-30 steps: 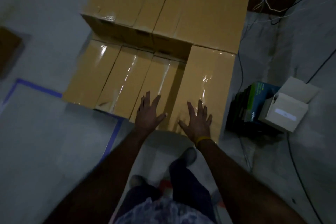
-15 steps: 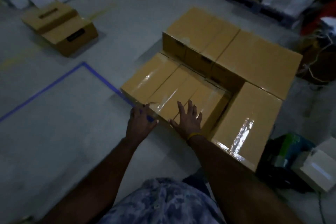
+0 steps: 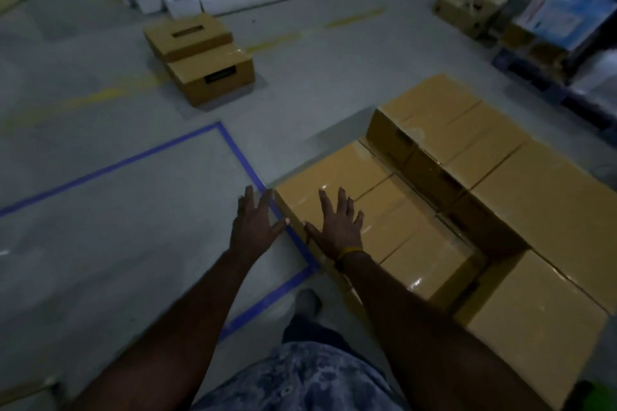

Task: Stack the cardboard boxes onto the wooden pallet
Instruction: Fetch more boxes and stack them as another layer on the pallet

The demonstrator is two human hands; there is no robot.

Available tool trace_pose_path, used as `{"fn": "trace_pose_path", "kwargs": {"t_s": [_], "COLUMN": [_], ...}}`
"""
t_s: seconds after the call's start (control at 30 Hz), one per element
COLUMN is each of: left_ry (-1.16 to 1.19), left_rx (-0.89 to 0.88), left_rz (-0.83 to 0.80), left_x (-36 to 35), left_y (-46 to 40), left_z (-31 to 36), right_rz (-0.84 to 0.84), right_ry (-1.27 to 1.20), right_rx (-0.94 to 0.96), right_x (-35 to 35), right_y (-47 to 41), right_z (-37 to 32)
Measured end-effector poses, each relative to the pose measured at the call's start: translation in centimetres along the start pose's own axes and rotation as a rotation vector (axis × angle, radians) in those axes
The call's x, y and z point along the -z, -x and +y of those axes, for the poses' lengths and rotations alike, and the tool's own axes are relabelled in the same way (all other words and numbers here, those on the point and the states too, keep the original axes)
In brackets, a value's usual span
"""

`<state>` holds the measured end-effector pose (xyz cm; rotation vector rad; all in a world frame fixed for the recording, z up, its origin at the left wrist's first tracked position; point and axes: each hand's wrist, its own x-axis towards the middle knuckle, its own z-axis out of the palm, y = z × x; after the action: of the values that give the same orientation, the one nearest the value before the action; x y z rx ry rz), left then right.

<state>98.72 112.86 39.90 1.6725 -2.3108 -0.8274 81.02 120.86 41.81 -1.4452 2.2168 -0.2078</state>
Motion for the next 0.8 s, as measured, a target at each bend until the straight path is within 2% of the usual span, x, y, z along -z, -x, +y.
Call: {"fn": "trace_pose_path", "kwargs": {"t_s": [0.43,0.6,0.8], "left_ry": [0.059,0.077,0.036], "left_rx": [0.212,0.255,0.231], "left_rz": [0.068,0.086,0.072], "left_x": [7.4,11.4,17.9], "left_y": [-15.7,-21.8,-31.1], "left_z": [-4.7,-9.4,-17.5], "right_rz": [-0.103,-0.104,-0.075], "right_ry": [0.102,0.122,0.096], "right_rx": [0.187,0.230,0.196], "right_x": [2.9,2.6,1.2], "right_y": [-19.8,-26.7,-36.0], "right_z": [-8.7,-14.4,-23.6]}}
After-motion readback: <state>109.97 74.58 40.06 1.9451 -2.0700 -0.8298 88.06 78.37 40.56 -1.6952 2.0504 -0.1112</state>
